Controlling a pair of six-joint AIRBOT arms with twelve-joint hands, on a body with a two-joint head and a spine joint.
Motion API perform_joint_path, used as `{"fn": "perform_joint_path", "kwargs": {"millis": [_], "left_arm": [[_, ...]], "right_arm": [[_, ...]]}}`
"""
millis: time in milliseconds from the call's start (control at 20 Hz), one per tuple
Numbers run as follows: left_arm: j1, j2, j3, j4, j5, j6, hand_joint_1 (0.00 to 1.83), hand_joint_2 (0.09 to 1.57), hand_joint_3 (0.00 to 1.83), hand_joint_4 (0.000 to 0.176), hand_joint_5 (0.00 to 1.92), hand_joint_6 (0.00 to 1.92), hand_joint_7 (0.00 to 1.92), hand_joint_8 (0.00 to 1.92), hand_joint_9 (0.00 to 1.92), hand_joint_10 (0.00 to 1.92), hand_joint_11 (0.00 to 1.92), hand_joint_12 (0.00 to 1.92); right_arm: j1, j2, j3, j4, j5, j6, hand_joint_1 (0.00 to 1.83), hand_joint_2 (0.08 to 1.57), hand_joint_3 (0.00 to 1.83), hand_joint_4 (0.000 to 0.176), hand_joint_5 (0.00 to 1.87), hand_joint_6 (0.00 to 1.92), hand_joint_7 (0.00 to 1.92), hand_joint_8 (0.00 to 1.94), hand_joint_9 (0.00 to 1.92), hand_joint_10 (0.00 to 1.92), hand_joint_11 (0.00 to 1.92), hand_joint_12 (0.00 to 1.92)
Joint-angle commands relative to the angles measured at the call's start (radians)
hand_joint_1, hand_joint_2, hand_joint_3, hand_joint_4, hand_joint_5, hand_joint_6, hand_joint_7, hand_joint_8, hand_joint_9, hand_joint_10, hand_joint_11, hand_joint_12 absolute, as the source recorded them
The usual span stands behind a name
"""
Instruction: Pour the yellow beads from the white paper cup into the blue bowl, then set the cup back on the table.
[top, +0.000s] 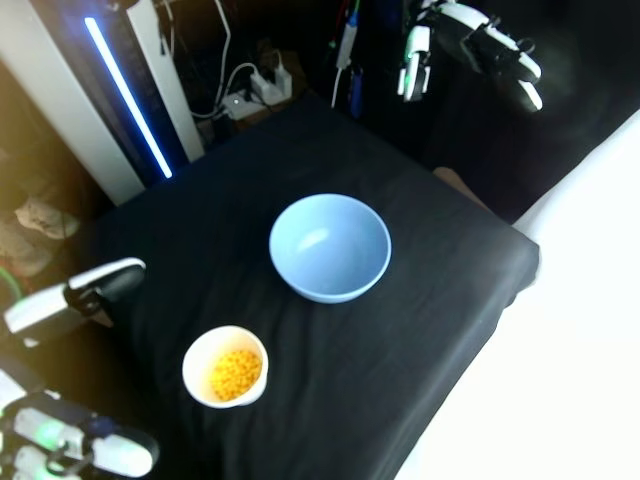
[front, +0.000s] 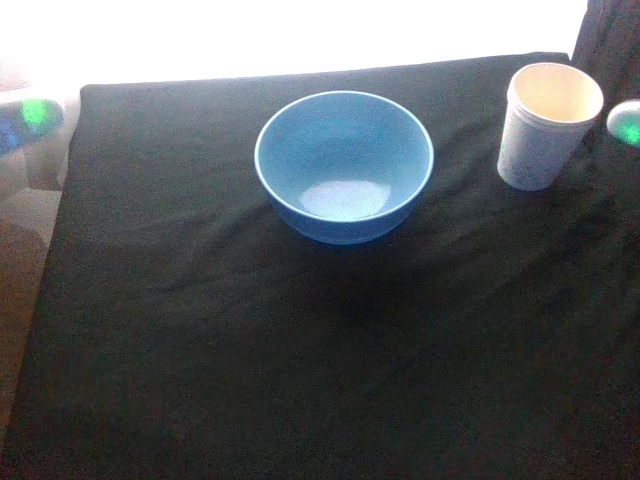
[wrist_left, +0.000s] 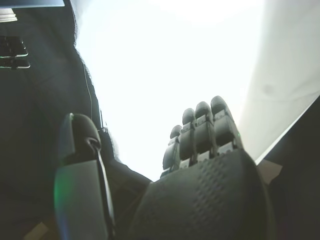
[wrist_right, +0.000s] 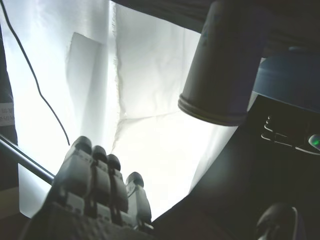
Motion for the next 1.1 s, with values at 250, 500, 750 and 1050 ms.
{"fn": "perform_joint_path", "kwargs": {"millis": [250,500,750,1050], "left_arm": [[-0.002,0.01,-0.002,-0.013,-0.131,-0.006,0.37,0.88,0.0,0.149,0.0,0.0,0.15,0.0,0.09,0.0,0.0,0.11],[-0.001,0.009,-0.004,-0.012,-0.129,-0.006,0.39,0.87,0.0,0.098,0.0,0.0,0.15,0.0,0.08,0.0,0.03,0.12],[0.0,0.007,-0.004,-0.012,-0.125,-0.006,0.41,0.89,0.0,0.112,0.0,0.0,0.16,0.0,0.11,0.0,0.0,0.35],[0.0,-0.002,-0.001,-0.009,-0.116,-0.006,0.36,0.86,0.0,0.111,0.0,0.0,0.17,0.0,0.11,0.0,0.0,0.33]], "right_arm": [[0.009,-0.025,0.027,0.056,0.095,0.011,0.69,0.7,0.0,0.121,0.07,0.0,0.04,0.0,0.0,0.0,0.0,0.0],[0.008,-0.108,0.095,0.072,0.081,0.142,0.76,0.61,0.0,0.12,0.08,0.0,0.0,0.0,0.0,0.0,0.0,0.0],[0.008,-0.145,0.132,0.078,0.009,0.144,0.65,0.66,0.02,0.158,0.0,0.0,0.0,0.0,0.0,0.0,0.0,0.0],[0.008,-0.177,0.168,0.091,-0.058,0.144,0.68,0.63,0.0,0.085,0.0,0.0,0.0,0.0,0.0,0.0,0.0,0.0]]}}
